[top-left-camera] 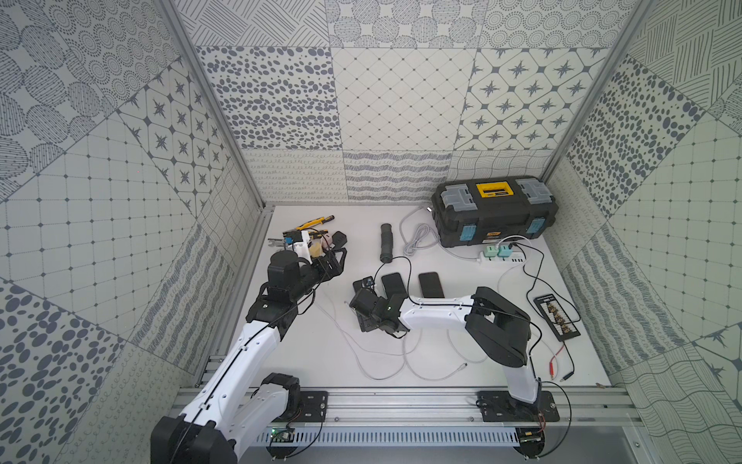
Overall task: Unplug the charging cable from the phone
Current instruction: Place the phone at the center of the board.
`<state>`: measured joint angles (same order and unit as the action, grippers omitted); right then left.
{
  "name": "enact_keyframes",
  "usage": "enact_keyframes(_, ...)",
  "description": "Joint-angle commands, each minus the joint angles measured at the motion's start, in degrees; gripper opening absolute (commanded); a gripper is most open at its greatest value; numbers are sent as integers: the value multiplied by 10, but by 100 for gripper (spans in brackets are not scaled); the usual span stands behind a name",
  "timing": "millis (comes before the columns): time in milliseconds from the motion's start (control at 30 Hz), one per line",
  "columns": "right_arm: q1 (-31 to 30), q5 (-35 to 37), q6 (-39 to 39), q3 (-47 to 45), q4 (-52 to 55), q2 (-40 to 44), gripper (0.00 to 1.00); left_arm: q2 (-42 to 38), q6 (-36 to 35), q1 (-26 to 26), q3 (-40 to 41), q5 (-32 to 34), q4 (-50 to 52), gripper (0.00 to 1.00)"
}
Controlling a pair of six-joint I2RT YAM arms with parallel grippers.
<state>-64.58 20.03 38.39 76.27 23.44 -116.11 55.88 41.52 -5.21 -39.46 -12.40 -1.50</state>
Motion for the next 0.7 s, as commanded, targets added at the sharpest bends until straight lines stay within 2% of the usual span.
enact_keyframes(0, -2, -2, 5, 17, -4, -9, 37, -7, -26, 3, 5, 16, 11, 99)
enact_keyframes(400, 7, -2, -3, 27, 3, -6, 71, -9, -27, 3, 9, 22, 14, 99)
enact_keyframes(667, 37, -39, -29, 24, 3, 42, 89, -13, -43, 4, 11, 30, 18, 99)
